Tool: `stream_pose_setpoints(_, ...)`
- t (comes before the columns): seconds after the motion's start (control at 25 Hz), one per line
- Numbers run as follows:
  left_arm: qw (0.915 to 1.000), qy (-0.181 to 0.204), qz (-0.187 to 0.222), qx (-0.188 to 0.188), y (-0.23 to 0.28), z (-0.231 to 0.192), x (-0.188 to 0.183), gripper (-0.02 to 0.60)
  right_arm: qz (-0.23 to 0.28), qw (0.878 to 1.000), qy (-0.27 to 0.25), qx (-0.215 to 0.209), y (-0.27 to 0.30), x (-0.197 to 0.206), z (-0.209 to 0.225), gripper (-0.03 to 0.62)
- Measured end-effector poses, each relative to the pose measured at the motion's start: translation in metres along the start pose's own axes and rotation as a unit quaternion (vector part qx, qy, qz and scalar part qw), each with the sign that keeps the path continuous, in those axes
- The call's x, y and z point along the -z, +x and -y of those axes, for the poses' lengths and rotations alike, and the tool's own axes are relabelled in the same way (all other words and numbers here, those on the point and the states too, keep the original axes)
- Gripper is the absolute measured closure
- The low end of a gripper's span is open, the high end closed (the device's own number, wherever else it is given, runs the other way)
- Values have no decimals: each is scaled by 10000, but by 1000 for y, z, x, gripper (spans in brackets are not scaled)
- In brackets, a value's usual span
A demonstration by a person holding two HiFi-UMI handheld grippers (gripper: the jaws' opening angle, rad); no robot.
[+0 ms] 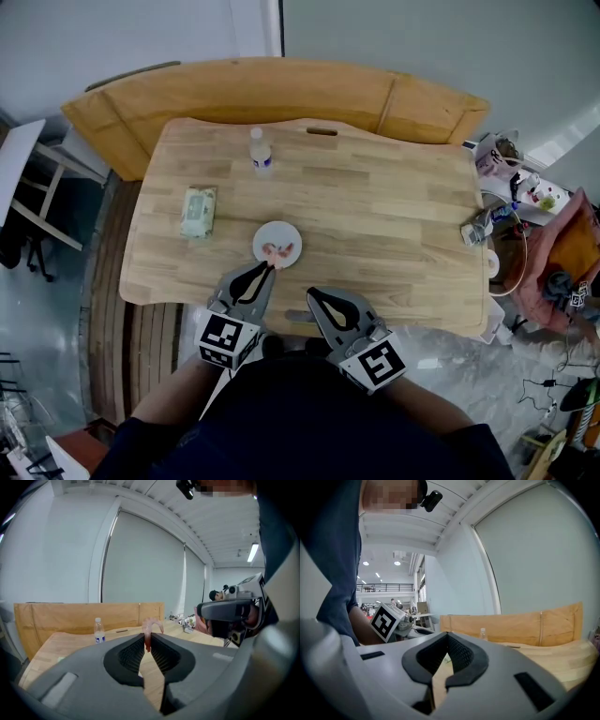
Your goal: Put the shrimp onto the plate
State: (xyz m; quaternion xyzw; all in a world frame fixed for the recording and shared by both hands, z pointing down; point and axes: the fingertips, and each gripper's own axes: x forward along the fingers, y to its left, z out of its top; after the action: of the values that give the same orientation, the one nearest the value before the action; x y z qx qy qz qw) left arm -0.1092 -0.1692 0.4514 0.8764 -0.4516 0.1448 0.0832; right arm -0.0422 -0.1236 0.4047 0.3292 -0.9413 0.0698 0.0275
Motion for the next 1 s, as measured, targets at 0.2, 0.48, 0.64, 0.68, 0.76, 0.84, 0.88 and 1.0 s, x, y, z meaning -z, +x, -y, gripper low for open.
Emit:
stream_pose_setpoints(0.2, 9987, 313, -398, -52, 32, -16, 21, 537, -4, 10000, 71, 0, -1, 3, 19, 585)
stream_pose_setpoints(0.48, 9930, 774, -892, 11, 67, -30, 56, 537, -68, 9996, 182, 190, -9, 9, 40, 585)
stream_pose_setpoints(0.64, 9872, 1010, -1232, 88, 89, -41, 88, 537, -145, 9995, 176, 229, -13, 16, 44, 585)
stream_pose_setpoints(0.68, 9858, 1033, -1318, 109, 94, -44, 96, 537, -154, 9994, 187, 240, -14, 16, 44, 585)
stream_pose_setpoints(0.76, 9832, 1052, -1484, 127, 104, -51, 110, 537, -158, 9993, 201, 258, -15, 17, 46, 585)
stream_pose_setpoints(0.84, 9801, 1062, -1676, 114, 113, -60, 124, 537, -179, 9993, 198, 277, -17, 17, 48, 585)
stream_pose_setpoints(0.88, 9784, 1057, -1775, 103, 117, -64, 131, 537, -189, 9992, 189, 288, -18, 17, 49, 585)
stream_pose_setpoints(1.0, 9723, 1097, -2060, 86, 129, -76, 154, 537, -224, 9991, 173, 320, -19, 19, 53, 585)
